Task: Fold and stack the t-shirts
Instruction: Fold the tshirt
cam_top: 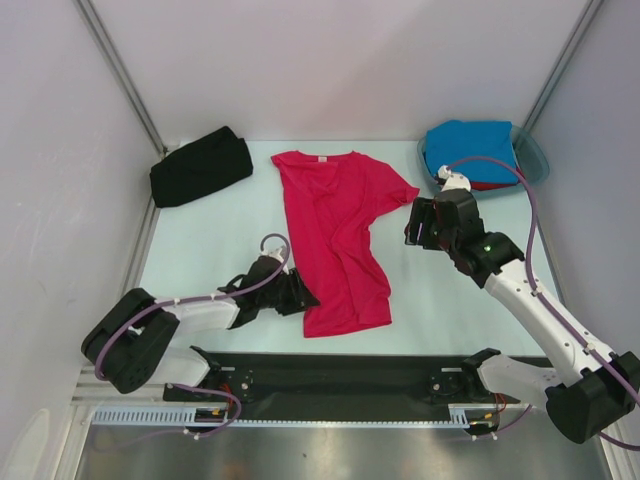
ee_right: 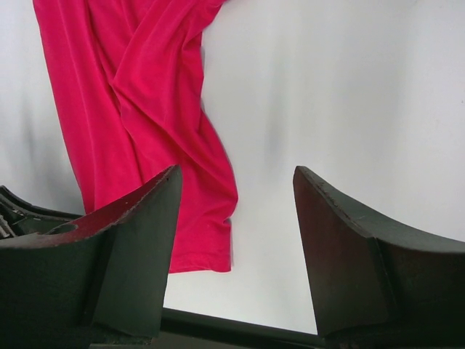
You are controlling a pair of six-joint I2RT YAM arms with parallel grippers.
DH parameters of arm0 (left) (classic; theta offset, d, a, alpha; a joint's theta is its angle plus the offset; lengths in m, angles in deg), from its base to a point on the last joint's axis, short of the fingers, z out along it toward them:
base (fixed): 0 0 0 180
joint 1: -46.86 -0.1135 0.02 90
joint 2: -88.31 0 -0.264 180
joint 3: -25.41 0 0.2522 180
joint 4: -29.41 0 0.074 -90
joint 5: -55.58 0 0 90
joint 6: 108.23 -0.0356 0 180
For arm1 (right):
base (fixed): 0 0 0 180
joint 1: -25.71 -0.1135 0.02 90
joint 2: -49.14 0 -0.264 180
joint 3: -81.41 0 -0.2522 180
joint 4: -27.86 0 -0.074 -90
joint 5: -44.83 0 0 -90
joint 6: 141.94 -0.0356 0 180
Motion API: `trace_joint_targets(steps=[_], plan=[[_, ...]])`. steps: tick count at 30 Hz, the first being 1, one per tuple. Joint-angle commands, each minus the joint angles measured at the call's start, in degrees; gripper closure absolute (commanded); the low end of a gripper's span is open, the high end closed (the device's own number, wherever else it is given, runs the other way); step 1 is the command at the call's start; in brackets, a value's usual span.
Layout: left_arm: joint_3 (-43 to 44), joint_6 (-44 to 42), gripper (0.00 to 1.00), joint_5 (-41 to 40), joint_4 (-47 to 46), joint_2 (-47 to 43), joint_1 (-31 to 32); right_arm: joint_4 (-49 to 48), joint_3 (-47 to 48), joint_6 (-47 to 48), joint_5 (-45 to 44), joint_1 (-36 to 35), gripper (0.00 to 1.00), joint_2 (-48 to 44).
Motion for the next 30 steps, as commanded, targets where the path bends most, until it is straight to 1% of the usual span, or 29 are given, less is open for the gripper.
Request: trace_joint_targets(steps=[1,2,5,10,13,14,16,17,23,29,30], plan=[[-0.9,-1.3,0.62,-1.9,6.1,-0.1,0.5,-0.1,0.0,-0.8,-1.2,-0.3,0.32,-1.2],[-0.9,-1.3,0.79,-1.9,6.3,-0.2,0.5,-0.1,0.0,-0.8,-1.2,-0.4,0.33,-1.1],[-0.9,-1.6,1.00,-2.1,7.1,-0.3,0.5,0.0,0.1,-0.8,-1.3,-0.4,0.32,-1.0],[-0.9,-2.4,1.00,-2.4,8.7,-2.4,0.5,0.2,0.1,-0.5,-1.3,-0.7,0.32,-0.9],[-0.5,-3.2,1.00,-2.3,11.5,-4.8,0.5,0.5,0.0,-0.5,-1.2,-0.6,0.32,-0.6],[-0.2,-3.5,1.00,-2.6,14.5,-6.7,0.5,0.3,0.0,-0.5,-1.0,-0.8,0.33,-0.5],[0.4,-4.7,1.00,-3.5,17.6,-9.3,0.5,0.1,-0.1,-0.6,-0.8,-0.9,0.33,-0.1],[1.0,-5.0,1.00,-3.8,20.9,-11.7,0.5,0.0,-0.2,-0.6,-0.6,-0.8,0.32,-0.1],[2.5,-8.3,1.00,-5.3,34.0,-18.9,0.5,-0.5,-0.1,-0.4,0.2,-1.2,0.33,0.8],[1.3,-9.9,1.00,-6.6,42.0,-22.8,0.5,-0.8,-0.2,-0.7,1.4,-2.0,0.33,3.0],[0.6,-9.4,1.00,-6.1,41.9,-23.2,0.5,-0.8,-0.3,-0.8,1.4,-2.2,0.33,3.4]])
